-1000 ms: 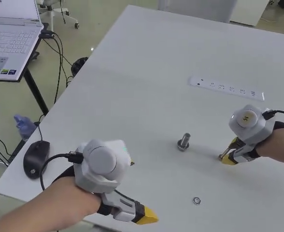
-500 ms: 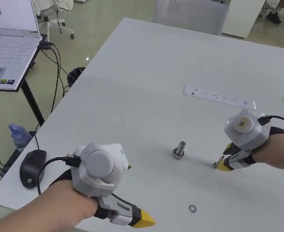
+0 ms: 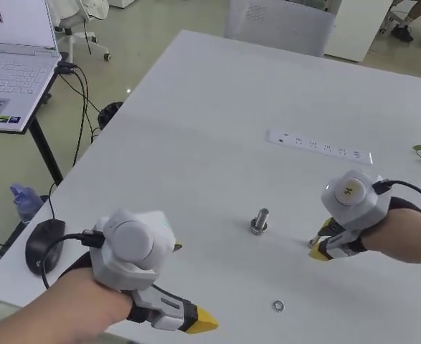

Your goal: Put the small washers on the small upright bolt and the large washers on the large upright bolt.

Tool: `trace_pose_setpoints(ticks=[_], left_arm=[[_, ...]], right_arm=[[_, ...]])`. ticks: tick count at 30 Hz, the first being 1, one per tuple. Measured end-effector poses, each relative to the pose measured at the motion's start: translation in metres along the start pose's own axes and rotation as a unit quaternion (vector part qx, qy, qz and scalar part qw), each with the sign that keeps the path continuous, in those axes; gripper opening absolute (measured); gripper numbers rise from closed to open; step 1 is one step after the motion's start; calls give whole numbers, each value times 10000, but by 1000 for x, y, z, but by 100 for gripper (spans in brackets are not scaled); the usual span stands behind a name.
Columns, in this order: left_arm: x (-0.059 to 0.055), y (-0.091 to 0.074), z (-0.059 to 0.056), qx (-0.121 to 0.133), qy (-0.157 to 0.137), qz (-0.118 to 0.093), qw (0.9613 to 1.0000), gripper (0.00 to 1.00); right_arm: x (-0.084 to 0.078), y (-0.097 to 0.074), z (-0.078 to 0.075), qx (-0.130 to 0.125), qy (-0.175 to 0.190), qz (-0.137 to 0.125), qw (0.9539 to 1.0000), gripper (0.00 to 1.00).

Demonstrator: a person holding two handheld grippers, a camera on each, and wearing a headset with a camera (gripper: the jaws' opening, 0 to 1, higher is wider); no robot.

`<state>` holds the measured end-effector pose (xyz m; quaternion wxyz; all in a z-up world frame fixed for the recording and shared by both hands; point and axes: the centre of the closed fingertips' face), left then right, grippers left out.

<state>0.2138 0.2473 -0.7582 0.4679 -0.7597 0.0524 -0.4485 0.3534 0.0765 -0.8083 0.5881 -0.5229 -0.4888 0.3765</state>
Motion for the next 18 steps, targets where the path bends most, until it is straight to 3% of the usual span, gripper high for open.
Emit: trace_pose_setpoints(ticks=[5,14,18], left_arm=[[7,-1,0,59,-140,-285,9995,89],[10,0,-10,168,-163,-360,9991,92],[8,0,-10,210,-170,-295,9992,93]], right_arm=[[-4,2,15,116,-51,12,9999,32],[-9,3,41,267,-243,-57,9993,33],[-9,8,55,346,-320,-56,9989,33]])
Point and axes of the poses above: the centre of the closed fingertips' face, and the gripper's own axes: y roughly forward along the fingers, z roughly to its left, x roughly out of its top, and after that the axes turned 8 degrees about z, right-handed
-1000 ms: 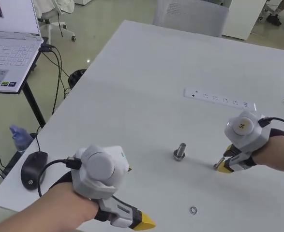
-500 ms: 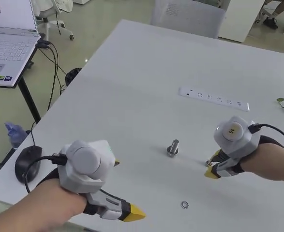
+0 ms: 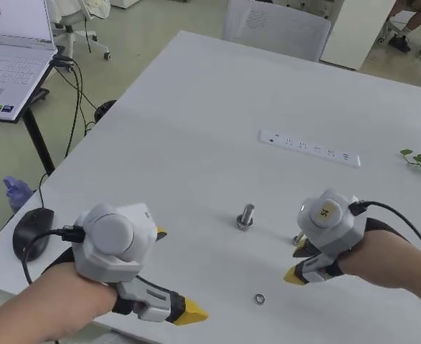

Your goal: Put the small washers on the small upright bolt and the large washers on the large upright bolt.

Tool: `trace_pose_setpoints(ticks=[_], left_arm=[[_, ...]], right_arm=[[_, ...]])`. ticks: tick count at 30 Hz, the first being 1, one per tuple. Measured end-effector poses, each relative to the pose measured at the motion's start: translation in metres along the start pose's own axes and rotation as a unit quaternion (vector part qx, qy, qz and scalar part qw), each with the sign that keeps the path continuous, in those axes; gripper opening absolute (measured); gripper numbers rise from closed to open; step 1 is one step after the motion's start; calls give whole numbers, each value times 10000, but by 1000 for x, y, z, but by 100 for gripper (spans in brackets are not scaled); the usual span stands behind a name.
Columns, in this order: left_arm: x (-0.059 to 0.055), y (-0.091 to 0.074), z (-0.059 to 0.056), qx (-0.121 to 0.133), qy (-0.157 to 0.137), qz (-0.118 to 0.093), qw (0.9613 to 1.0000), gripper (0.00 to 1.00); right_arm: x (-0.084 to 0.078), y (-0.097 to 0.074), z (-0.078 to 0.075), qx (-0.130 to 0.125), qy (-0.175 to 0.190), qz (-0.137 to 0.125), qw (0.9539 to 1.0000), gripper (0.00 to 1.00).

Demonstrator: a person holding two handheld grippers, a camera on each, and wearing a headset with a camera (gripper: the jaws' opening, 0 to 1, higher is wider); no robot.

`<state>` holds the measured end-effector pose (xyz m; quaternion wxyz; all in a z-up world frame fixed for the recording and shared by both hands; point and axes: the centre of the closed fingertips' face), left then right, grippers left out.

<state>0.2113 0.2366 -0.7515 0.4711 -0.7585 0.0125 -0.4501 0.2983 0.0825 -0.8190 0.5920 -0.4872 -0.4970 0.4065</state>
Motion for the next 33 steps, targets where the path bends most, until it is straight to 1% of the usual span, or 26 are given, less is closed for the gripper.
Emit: trace_pose_setpoints(ticks=[6,8,12,16,23,25,28,33], left_arm=[[3,-1,2,61,-12,-22,10000,94],[4,-1,1,67,-27,-38,10000,94],[1,-1,-1,66,-24,7,10000,93],[-2,-2,-2,63,-59,14,10000,92],[-4,-4,-2,71,-42,32,10000,91],[-5,-4,-4,54,17,71,10000,90],[-6,-2,-6,16,40,82,10000,90],[-4,-1,-9,-47,94,71,9999,90]], right_arm=[[2,5,19,79,-84,-49,9999,33],[2,7,24,99,-92,-61,9999,33],[4,13,37,114,-221,-63,9997,33],[6,19,43,124,-232,-68,9996,33],[12,28,45,70,-183,-115,9997,32],[13,30,45,66,-172,-114,9998,31],[11,36,42,48,-109,-79,9999,31],[5,46,41,18,-34,-48,10000,30]])
Point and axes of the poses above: the centre of the closed fingertips' face, and the gripper's own axes: y roughly forward along the fingers, z roughly to its left, x roughly out of its top, and after that the axes turned 8 degrees about z, right-handed
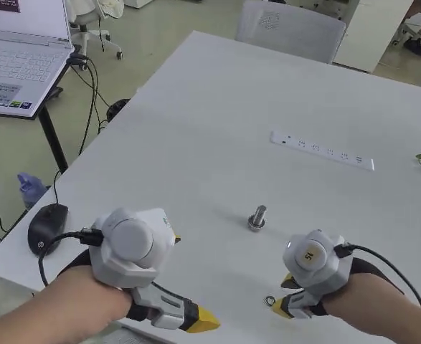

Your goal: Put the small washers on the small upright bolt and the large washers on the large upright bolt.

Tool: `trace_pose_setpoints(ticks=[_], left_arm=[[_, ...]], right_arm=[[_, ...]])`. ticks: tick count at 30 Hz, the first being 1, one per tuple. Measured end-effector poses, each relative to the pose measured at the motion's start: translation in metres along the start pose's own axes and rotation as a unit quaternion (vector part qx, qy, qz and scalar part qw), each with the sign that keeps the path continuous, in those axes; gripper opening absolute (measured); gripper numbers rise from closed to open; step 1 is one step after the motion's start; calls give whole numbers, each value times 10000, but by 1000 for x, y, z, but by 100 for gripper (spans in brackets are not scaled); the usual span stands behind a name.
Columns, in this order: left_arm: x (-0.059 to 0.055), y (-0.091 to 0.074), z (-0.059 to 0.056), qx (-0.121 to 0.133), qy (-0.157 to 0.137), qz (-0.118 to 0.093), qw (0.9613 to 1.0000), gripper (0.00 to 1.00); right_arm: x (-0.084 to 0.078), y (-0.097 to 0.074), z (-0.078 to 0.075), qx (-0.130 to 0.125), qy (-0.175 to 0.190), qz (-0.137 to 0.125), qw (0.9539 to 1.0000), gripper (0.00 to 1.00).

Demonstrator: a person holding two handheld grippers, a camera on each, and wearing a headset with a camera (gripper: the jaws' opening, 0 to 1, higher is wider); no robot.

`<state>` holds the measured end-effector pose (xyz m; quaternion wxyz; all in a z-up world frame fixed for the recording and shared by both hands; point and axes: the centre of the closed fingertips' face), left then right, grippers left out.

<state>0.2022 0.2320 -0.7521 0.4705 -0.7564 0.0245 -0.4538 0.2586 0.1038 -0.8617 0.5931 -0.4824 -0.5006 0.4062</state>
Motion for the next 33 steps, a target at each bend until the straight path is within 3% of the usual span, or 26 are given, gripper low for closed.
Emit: trace_pose_setpoints(ticks=[9,22,27,33], left_arm=[[-2,0,2,-64,16,34,10000,89],[-6,-2,4,-80,-7,34,10000,87],[-7,0,4,-87,-66,-3,9999,87],[-10,3,2,-106,-83,9,9999,86]], right_arm=[[0,9,1,-84,75,-11,9999,28],[4,18,3,-210,-134,160,9996,27],[5,18,9,-216,-314,187,9991,21],[5,18,5,-225,-296,248,9990,16]])
Point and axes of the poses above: the centre of the closed fingertips' face, and the gripper's own axes: y roughly forward along the fingers, z roughly to its left, x roughly out of its top, and after that the axes turned 8 degrees about z, right-handed
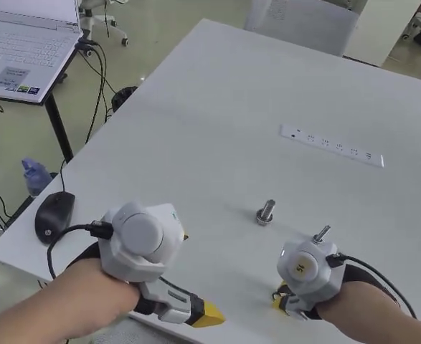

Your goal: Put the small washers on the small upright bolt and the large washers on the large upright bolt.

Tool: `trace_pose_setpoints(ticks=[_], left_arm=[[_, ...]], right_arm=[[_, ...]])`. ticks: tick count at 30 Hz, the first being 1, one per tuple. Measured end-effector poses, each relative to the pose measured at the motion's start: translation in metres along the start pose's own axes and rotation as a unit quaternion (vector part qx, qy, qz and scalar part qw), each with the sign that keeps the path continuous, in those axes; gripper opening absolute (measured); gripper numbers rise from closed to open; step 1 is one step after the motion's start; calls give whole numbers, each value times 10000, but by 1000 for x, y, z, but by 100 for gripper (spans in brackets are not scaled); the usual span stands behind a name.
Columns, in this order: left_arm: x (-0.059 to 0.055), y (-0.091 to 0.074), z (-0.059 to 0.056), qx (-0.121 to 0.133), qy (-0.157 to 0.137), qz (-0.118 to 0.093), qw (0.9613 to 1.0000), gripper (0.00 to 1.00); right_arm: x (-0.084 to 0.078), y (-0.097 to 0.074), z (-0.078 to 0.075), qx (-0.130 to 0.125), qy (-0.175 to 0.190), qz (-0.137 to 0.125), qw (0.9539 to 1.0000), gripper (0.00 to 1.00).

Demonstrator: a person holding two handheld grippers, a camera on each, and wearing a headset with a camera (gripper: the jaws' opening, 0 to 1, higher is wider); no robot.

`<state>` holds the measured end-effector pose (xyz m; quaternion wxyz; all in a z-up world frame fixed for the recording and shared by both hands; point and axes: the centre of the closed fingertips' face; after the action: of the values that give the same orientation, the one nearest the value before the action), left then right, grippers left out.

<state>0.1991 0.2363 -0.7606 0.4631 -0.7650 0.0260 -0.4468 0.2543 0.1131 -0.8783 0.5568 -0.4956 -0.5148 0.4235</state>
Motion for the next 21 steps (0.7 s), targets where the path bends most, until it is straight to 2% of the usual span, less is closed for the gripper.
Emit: trace_pose_setpoints(ticks=[4,6,9,17,19,21], left_arm=[[2,1,1,7,-27,-38,10000,85],[2,1,1,11,-24,-35,10000,85],[2,1,2,19,-55,-31,10000,85],[-1,2,2,26,-89,-9,10000,83],[-2,3,2,27,-101,0,9999,83],[-3,3,2,17,-116,15,9999,83]], right_arm=[[0,0,0,8,-120,79,9999,15],[-1,0,0,7,-359,159,9992,14],[-1,0,1,38,-505,193,9985,15],[-2,-1,4,279,-820,263,9959,18],[-2,0,0,172,-992,266,9946,15],[-2,0,0,226,-898,273,9953,15]])
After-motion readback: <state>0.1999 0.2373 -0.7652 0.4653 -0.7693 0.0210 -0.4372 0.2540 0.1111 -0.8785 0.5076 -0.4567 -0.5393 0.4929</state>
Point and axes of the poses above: the centre of the closed fingertips' face, and the gripper's own axes: y roughly forward along the fingers, z roughly to its left, x roughly out of its top, and after that the axes turned 8 degrees about z, right-handed
